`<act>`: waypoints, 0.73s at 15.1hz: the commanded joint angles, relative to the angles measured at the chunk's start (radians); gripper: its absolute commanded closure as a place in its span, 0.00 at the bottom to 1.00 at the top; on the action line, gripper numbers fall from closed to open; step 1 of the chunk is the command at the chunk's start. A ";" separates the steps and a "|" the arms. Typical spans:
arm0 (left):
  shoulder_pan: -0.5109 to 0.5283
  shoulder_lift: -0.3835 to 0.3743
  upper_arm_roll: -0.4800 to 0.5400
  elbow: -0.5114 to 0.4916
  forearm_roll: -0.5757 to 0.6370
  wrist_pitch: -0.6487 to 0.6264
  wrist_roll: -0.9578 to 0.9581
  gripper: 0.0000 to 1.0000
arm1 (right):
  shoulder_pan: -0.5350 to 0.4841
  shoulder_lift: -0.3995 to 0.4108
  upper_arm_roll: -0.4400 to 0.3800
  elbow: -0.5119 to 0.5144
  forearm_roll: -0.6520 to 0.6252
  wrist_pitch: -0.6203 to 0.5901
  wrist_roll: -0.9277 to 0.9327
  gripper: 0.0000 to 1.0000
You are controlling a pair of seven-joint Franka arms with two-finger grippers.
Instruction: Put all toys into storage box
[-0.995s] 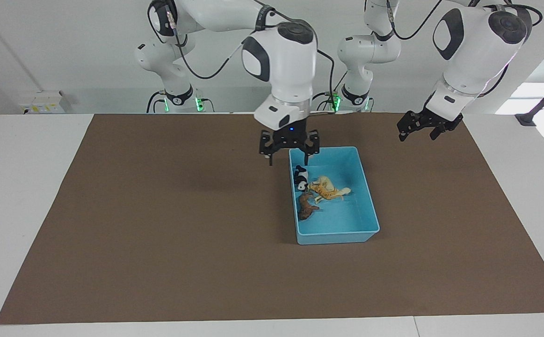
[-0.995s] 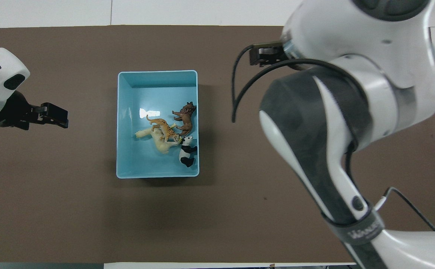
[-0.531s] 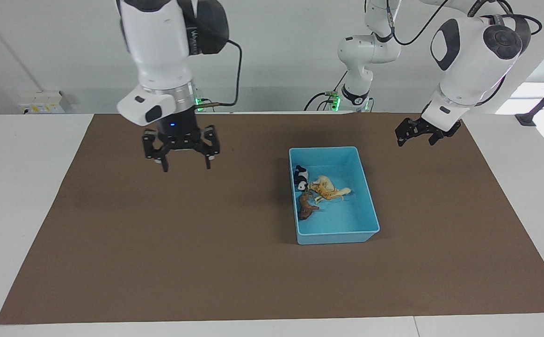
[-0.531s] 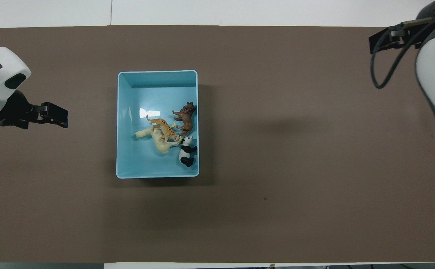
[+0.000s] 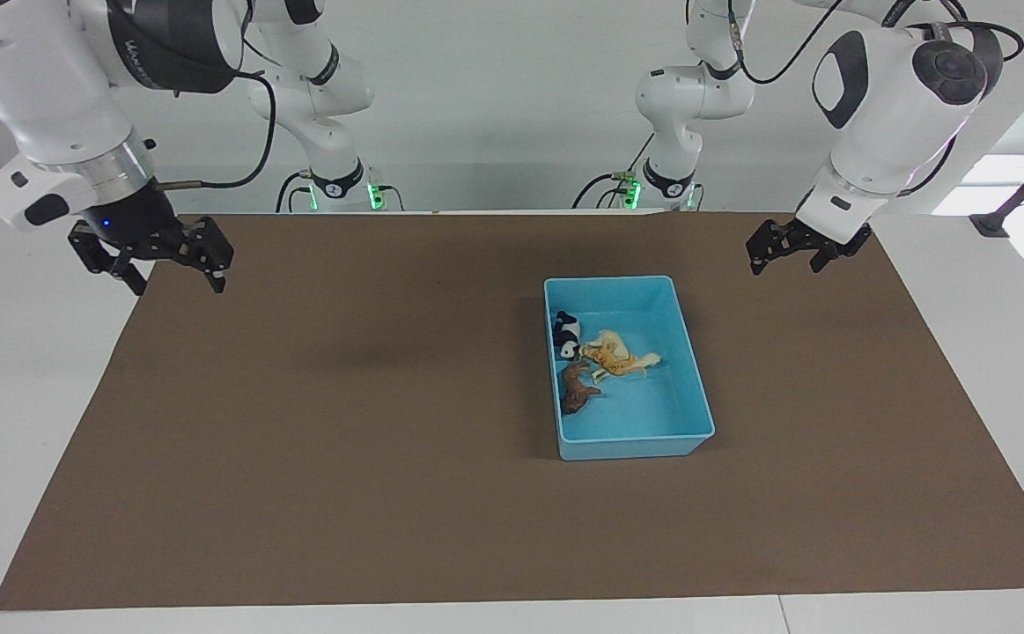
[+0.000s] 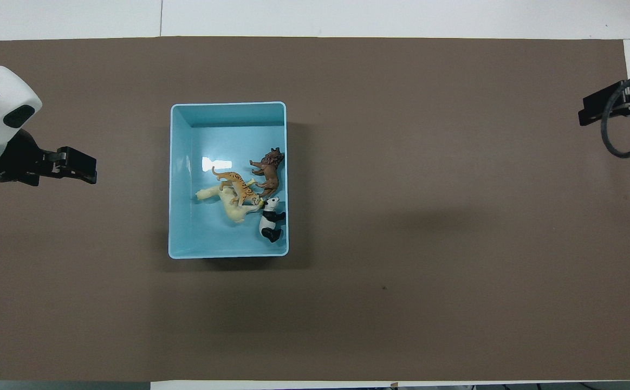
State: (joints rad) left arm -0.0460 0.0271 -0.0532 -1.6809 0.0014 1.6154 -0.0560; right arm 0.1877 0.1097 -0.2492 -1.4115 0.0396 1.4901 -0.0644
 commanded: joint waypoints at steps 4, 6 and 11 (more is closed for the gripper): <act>0.003 -0.003 -0.002 0.007 0.017 0.005 0.008 0.00 | -0.056 -0.183 0.073 -0.304 -0.036 0.150 0.032 0.00; 0.003 -0.004 -0.002 0.006 0.017 0.006 0.010 0.00 | -0.054 -0.186 0.077 -0.343 -0.049 0.240 0.058 0.00; 0.005 -0.004 -0.002 0.006 0.017 0.006 0.010 0.00 | -0.062 -0.176 0.100 -0.331 -0.090 0.260 0.060 0.00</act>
State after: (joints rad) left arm -0.0460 0.0271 -0.0532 -1.6806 0.0017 1.6160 -0.0560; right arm 0.1491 -0.0409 -0.1742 -1.7175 -0.0301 1.7346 -0.0230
